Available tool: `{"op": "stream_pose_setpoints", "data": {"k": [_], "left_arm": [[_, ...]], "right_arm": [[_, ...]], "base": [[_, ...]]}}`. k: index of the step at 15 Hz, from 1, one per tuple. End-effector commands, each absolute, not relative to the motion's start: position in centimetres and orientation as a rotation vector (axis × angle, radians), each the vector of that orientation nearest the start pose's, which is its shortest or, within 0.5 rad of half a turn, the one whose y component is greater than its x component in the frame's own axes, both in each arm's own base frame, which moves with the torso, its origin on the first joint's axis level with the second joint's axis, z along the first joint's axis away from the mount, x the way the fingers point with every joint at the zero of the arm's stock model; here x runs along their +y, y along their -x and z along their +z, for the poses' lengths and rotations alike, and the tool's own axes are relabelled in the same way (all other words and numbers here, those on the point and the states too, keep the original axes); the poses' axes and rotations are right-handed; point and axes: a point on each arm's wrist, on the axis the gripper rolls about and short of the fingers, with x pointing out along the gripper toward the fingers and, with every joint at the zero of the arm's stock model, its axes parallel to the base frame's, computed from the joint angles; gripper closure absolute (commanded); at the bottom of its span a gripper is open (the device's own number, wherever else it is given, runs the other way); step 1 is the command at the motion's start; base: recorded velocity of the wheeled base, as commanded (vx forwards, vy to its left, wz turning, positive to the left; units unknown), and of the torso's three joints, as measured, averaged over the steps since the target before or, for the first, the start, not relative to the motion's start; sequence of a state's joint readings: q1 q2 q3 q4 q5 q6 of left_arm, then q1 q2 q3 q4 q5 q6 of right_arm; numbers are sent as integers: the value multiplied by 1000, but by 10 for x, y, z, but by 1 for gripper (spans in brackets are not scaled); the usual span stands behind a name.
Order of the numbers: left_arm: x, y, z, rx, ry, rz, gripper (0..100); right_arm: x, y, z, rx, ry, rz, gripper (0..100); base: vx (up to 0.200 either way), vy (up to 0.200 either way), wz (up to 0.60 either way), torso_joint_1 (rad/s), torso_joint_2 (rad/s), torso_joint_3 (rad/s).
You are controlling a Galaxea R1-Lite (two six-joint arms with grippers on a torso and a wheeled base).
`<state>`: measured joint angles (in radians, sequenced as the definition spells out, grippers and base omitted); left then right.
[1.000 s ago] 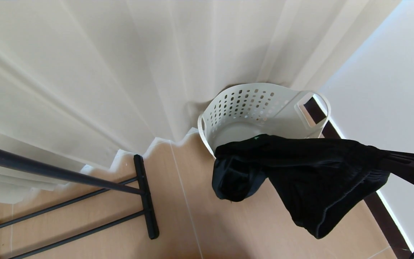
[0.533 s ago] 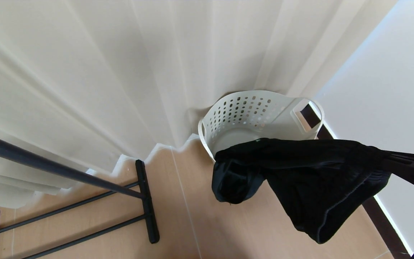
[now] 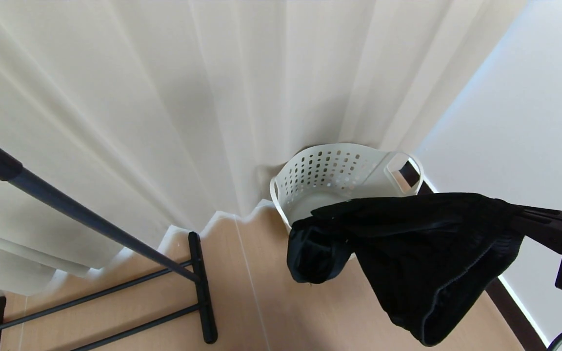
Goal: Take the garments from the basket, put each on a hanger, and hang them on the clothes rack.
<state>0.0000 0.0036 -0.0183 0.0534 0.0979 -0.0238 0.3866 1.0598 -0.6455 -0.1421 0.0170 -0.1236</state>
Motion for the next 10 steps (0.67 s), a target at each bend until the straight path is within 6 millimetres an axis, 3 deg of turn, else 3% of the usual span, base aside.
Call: {"op": "stream_pose_setpoints", "data": {"k": [1, 4, 10], "left_arm": [[2, 24, 75, 37, 23, 99, 0], [2, 24, 75, 37, 23, 99, 0], [2, 24, 75, 37, 23, 100, 0]], "right_arm": [[55, -136, 230, 264, 175, 412, 100], [51, -141, 228, 279, 172, 379, 100], [51, -141, 229, 277, 171, 378, 100]], "base": [[0, 0, 0, 2, 2, 207], [0, 0, 0, 32, -212, 3], [0, 0, 0, 93, -437, -141]]}}
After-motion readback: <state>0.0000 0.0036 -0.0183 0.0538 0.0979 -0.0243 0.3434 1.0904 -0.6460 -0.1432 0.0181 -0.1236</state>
